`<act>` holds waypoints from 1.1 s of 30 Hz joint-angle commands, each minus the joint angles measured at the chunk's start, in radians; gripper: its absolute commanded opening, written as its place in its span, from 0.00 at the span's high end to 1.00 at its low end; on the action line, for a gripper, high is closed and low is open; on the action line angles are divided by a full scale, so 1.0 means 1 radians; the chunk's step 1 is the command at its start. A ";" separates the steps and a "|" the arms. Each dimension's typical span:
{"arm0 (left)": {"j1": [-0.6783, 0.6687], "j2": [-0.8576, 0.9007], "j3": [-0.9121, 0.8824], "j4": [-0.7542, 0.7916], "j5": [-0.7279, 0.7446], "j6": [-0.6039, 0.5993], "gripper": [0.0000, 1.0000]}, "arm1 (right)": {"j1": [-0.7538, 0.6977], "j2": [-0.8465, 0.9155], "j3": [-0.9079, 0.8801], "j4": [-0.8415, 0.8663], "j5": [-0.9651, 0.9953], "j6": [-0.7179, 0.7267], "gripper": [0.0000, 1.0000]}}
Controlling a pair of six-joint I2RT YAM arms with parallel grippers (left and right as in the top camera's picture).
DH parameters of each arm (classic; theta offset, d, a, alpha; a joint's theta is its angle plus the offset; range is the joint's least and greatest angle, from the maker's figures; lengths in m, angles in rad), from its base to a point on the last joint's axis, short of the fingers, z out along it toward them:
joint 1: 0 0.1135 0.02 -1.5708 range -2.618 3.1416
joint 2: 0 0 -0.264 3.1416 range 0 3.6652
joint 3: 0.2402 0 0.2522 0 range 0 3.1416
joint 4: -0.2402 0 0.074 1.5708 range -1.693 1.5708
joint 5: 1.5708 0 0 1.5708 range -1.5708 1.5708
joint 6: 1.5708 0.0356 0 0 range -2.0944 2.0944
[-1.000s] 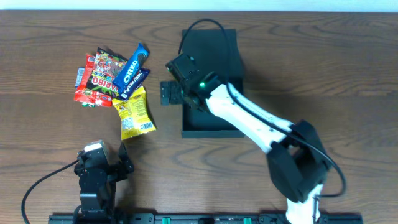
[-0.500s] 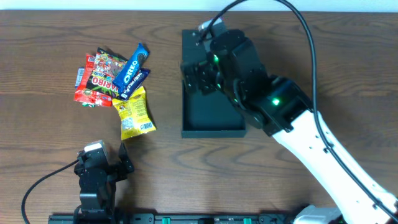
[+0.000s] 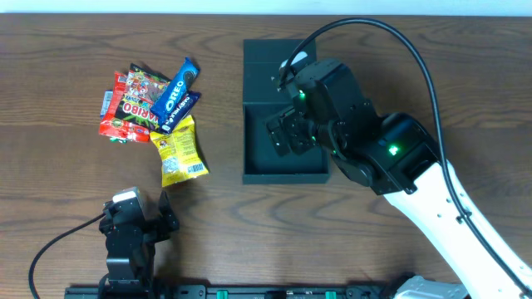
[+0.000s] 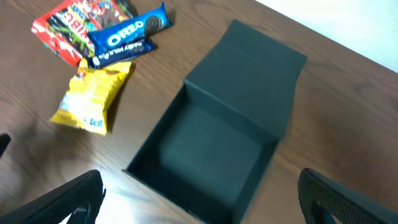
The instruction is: Pack container
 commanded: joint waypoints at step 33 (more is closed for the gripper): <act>0.002 -0.005 -0.002 0.397 0.480 -0.625 0.04 | -0.021 -0.013 -0.002 -0.099 -0.084 -0.211 0.01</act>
